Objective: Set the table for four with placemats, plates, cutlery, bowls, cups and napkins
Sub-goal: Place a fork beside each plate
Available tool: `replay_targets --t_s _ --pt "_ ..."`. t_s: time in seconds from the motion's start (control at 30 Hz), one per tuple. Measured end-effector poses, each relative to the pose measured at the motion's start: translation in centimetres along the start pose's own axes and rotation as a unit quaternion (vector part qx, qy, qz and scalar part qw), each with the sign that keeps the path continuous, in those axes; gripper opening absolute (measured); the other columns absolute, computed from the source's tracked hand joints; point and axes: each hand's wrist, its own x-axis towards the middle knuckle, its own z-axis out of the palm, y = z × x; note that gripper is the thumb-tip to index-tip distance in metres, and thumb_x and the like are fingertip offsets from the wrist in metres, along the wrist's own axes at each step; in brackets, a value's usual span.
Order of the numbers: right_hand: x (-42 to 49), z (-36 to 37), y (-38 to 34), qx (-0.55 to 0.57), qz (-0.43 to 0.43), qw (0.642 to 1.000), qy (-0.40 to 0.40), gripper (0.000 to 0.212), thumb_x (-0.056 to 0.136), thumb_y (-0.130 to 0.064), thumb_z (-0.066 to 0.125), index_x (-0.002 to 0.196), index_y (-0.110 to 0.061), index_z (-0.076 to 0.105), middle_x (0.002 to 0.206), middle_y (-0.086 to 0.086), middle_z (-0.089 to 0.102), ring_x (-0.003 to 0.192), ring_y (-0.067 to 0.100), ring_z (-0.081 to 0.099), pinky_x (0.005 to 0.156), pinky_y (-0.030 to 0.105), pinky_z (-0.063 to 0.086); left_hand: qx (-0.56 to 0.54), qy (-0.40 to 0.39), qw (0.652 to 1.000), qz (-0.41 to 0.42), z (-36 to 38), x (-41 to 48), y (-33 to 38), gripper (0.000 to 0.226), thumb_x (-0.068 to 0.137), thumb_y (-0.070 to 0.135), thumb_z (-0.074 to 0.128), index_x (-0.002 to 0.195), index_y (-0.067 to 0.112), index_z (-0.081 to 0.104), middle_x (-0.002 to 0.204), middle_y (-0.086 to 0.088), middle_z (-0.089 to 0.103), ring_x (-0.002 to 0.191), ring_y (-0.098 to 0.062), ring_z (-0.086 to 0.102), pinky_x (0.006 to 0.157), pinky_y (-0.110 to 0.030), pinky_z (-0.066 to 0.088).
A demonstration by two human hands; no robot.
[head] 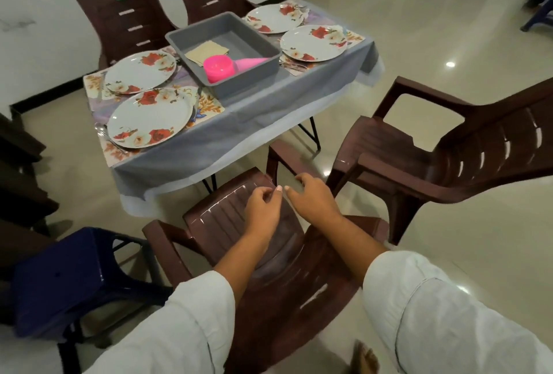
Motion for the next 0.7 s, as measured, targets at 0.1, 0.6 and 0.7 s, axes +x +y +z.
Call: replay_targets --t_s 0.1,0.6,0.7 --pt "-0.3 -2.5 3.2 0.009 -0.032 0.999 -0.029 0.058 0.096 -0.052 0.056 0.141 -0.016 0.053 0.135 0.011 0.057 0.123 0.028 0.057 0.099 0.040 0.049 0.002 0.041 0.999 -0.009 3.6 -1.6 1.1 0.033 0.098 0.048 0.057 0.112 0.019 0.065 0.105 0.004 0.066 0.096 -0.011 0.061 0.071 -0.023 0.044" --pt "4.1 -8.8 7.3 0.020 -0.079 0.994 -0.072 0.058 0.101 -0.051 0.050 0.147 -0.016 0.045 0.142 0.010 0.051 0.127 0.026 0.052 0.100 0.038 0.046 0.051 0.133 0.990 -0.013 11.0 -1.2 6.0 0.040 0.098 0.050 0.056 0.120 0.017 0.062 0.120 0.001 0.063 0.104 -0.015 0.060 0.083 -0.030 0.048" --pt "6.7 -8.6 7.1 -0.018 -0.093 0.992 -0.082 0.061 0.101 -0.052 0.048 0.150 -0.016 0.041 0.146 0.011 0.047 0.131 0.028 0.050 0.103 0.041 0.046 0.049 0.156 0.986 -0.019 11.5 1.3 6.1 0.044 0.100 0.045 0.056 0.129 0.012 0.059 0.126 -0.002 0.060 0.105 -0.012 0.055 0.082 -0.026 0.042"
